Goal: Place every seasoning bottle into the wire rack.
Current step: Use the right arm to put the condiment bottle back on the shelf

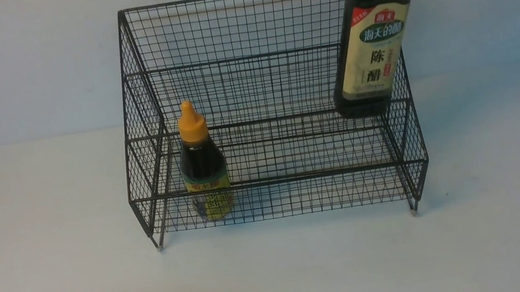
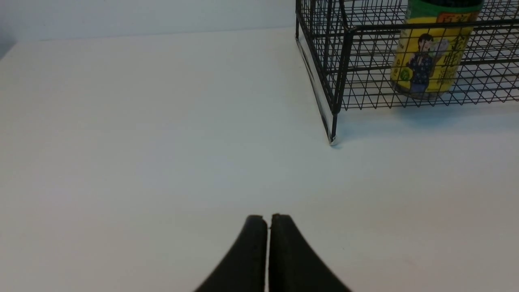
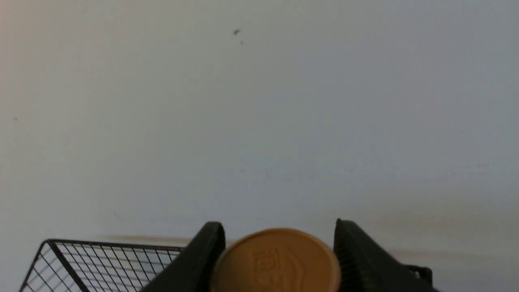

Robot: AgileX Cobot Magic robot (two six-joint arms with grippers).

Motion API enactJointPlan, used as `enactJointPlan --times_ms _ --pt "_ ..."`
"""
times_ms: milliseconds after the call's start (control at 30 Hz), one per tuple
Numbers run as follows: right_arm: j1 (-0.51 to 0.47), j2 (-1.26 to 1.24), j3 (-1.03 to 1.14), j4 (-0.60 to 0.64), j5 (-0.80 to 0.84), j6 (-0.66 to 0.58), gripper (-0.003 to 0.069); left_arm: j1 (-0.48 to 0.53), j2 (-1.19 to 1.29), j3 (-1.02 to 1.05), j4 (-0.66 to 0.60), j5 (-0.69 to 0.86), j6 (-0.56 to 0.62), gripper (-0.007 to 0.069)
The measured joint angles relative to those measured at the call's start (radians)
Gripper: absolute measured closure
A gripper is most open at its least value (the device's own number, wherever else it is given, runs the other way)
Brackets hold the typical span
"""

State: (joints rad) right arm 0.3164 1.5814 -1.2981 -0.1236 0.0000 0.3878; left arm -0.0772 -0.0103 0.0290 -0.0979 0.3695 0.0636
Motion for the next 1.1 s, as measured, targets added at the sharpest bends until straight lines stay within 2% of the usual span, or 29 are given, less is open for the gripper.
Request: enactJointPlan --times_ms 267,533,900,967,1100 --pt "0.018 0.024 0.0 -0.057 0.095 0.001 0.0339 0.0 0.0 0.0 0.0 0.0 0.0 0.0629" --pt "0.059 0.071 0.0 -0.089 0.101 0.003 0.034 0.0 0.0 0.0 0.0 0.0 0.0 0.0629" --pt "0.064 0.089 0.0 -0.089 0.117 0.003 0.0335 0.0 0.0 0.0 0.0 0.0 0.0 0.0629" --pt "0.064 0.089 -0.001 -0.089 0.122 0.006 0.0318 0.0 0.0 0.0 0.0 0.0 0.0 0.0629" --pt "0.068 0.069 -0.006 -0.088 0.124 0.027 0.023 0.0 0.0 0.0 0.0 0.0 0.0 0.0629"
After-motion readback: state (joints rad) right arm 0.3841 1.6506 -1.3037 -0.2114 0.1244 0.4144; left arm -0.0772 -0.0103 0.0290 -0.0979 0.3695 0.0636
